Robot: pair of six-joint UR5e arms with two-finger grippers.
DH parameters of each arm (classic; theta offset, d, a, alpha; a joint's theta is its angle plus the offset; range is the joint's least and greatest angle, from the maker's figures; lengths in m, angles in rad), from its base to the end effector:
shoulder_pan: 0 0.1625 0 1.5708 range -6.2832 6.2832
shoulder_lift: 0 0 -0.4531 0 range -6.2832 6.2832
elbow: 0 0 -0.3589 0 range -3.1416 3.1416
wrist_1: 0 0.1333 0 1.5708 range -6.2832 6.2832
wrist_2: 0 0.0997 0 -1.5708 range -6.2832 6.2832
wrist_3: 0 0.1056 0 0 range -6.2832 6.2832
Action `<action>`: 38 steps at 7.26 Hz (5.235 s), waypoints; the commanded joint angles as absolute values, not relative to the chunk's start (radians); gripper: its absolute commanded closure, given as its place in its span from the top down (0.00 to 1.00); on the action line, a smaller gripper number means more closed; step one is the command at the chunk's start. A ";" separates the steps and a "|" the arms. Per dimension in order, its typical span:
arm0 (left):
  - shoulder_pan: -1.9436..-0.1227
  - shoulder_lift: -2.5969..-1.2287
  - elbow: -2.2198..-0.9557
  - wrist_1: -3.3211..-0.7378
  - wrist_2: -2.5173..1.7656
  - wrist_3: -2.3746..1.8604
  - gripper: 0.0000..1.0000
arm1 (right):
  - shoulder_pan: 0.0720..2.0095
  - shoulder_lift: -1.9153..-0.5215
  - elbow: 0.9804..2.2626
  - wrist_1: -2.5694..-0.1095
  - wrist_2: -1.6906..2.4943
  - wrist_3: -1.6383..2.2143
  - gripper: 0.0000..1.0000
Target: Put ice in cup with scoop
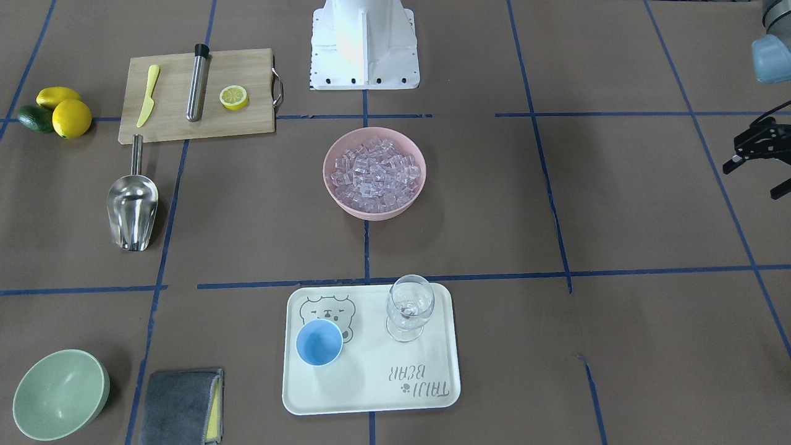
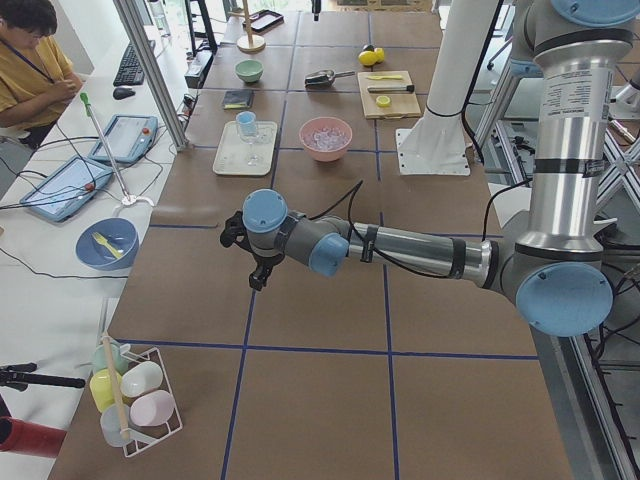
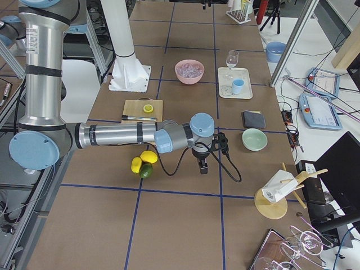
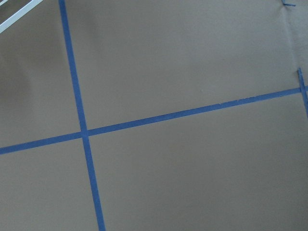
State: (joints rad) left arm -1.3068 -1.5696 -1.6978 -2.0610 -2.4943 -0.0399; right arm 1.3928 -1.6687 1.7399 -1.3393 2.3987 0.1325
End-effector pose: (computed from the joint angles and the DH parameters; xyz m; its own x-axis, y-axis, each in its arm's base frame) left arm 0.0762 -0.4701 0.5649 0.4700 0.5704 -0.6736 -0.1944 0.8113 0.5514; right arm -0.0215 -0.4332 0.6264 0.6437 -0.2088 0.7362 0.0847 0.9756 0.2026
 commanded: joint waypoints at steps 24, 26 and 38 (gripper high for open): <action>-0.514 -1.953 -1.551 -2.579 -2.049 -0.040 1.00 | 0.466 -1.838 2.003 -0.966 1.652 1.203 0.00; -0.514 -1.953 -1.551 -2.579 -2.049 -0.043 1.00 | 0.486 -1.891 2.126 -0.974 1.712 1.151 0.00; -0.543 -1.967 -1.536 -2.585 -2.037 -0.041 1.00 | 0.482 -1.046 2.255 -2.019 1.939 0.483 0.00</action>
State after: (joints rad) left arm -0.5430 -1.9656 -1.5440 -2.5827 -2.0382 -0.0397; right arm 0.4960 -1.0981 2.2716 -1.9648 1.9313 0.5573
